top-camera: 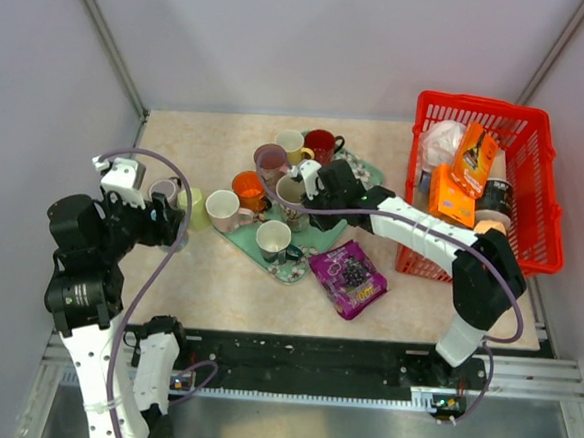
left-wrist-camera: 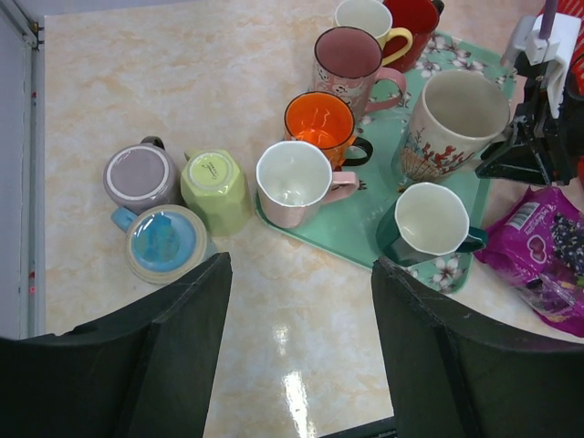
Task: Turn the mug right side up
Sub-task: Place the cup on the tray.
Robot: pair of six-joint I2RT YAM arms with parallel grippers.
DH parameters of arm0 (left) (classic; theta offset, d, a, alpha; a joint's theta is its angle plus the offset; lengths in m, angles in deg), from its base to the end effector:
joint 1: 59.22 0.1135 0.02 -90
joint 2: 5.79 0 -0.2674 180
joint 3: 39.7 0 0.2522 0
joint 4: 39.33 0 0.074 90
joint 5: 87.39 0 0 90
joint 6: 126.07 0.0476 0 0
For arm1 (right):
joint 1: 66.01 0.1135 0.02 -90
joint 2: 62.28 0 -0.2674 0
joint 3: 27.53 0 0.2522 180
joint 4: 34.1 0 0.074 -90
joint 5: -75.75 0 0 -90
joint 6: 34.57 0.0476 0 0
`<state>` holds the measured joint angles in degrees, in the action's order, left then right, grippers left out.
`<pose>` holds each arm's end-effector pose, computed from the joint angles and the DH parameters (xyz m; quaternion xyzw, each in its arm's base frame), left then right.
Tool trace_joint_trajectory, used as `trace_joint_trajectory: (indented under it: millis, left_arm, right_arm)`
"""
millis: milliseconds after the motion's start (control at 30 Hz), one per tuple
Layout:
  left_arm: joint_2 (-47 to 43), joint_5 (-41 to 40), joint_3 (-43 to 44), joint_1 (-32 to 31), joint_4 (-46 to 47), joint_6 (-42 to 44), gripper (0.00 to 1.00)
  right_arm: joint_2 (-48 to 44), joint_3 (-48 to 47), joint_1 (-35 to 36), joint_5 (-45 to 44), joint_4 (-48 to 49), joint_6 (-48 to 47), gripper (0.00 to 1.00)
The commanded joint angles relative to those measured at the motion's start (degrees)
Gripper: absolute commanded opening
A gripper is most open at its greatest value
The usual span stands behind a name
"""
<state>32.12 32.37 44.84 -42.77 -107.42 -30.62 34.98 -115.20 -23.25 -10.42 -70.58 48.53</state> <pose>0.0926 0.0027 0.4189 0.0674 0.8089 -0.1050 0.5746 0.2818 0.2649 0.2492 -0.4006 0.8360 0.1446 0.3461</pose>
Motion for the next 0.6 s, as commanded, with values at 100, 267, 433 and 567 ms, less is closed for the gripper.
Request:
trace_joint_trajectory:
  millis: [100,267,433,567]
  left_arm:
    - [-0.65,1.53,-0.03,0.95,2.82,-1.50,0.68]
    - [-0.73,1.62,-0.29,1.04,2.82,-1.41,0.68]
    - [-1.08,1.53,-1.17,1.13,2.91,-1.67,0.68]
    - [-1.61,1.18,-1.79,1.04,2.82,-1.24,0.68]
  right_arm:
    - [-0.05,-1.33,0.65,-0.85,8.83,1.27,0.00]
    - [1.01,-0.18,1.53,-0.50,9.71,1.45,0.00]
    - [2.85,-0.18,2.15,-1.11,9.62,1.27,0.00]
    - [2.94,0.17,2.41,-0.15,8.84,1.62,0.00]
